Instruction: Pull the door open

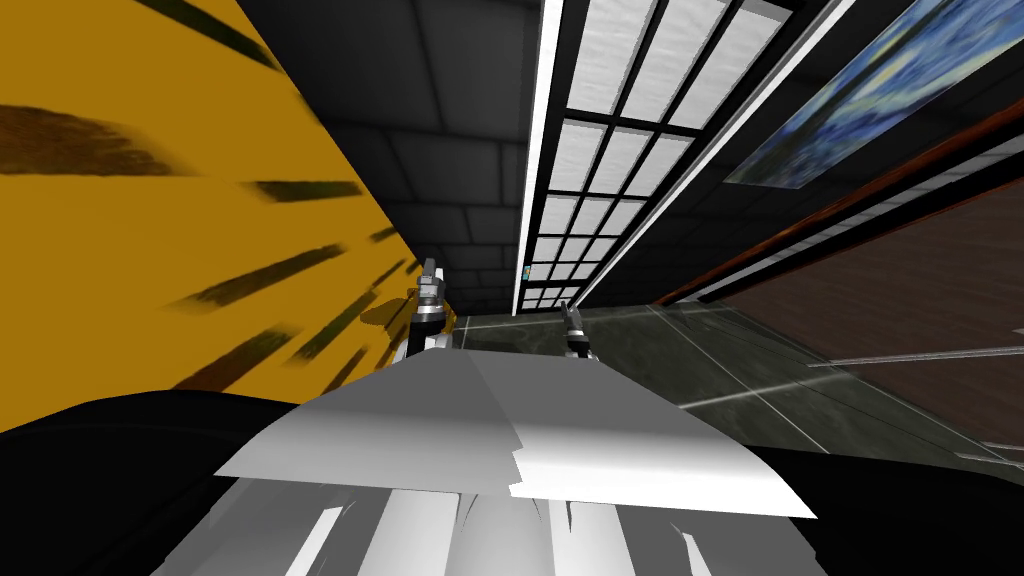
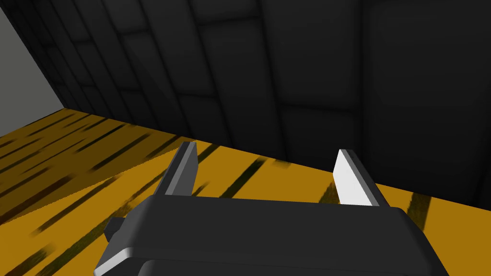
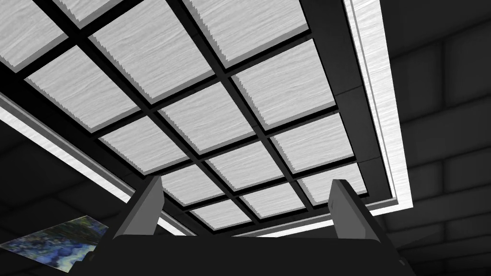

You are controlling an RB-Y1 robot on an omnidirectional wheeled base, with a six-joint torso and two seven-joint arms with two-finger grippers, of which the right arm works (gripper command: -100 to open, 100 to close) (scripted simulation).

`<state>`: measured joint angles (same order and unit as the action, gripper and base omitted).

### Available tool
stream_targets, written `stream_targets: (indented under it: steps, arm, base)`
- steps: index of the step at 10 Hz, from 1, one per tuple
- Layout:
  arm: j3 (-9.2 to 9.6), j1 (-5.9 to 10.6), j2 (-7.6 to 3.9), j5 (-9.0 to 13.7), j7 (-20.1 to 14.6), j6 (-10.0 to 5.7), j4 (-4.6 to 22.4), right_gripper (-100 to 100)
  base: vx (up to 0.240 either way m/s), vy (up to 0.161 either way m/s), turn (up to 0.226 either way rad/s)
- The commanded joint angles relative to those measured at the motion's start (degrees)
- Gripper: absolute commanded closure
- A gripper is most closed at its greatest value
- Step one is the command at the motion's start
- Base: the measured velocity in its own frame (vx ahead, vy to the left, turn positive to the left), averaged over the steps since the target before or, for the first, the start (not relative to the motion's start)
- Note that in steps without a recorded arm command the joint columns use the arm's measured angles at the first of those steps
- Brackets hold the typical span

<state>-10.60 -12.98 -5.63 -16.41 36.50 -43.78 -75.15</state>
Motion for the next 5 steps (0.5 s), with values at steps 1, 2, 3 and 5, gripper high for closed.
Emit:
stream_targets:
  steps: [1, 2, 3, 5]
  arm:
    - [-0.35, 0.54, -0.07, -0.8, 1.55, -0.7, 2.09, -100]
    - [-0.56, 0.9, -0.06, -1.27, 2.39, -1.03, 3.3, -100]
    - [-0.76, 1.25, -0.05, -1.74, 3.24, -1.35, 4.52, -100]
    - [-1.37, 2.32, -0.03, -3.15, 5.77, -2.32, 8.17, -100]
  base:
    - [0.127, 0.052, 0.037]
    - [0.128, 0.052, 0.036]
    - [0.107, 0.071, 0.035]
    - [0.127, 0.07, 0.051]
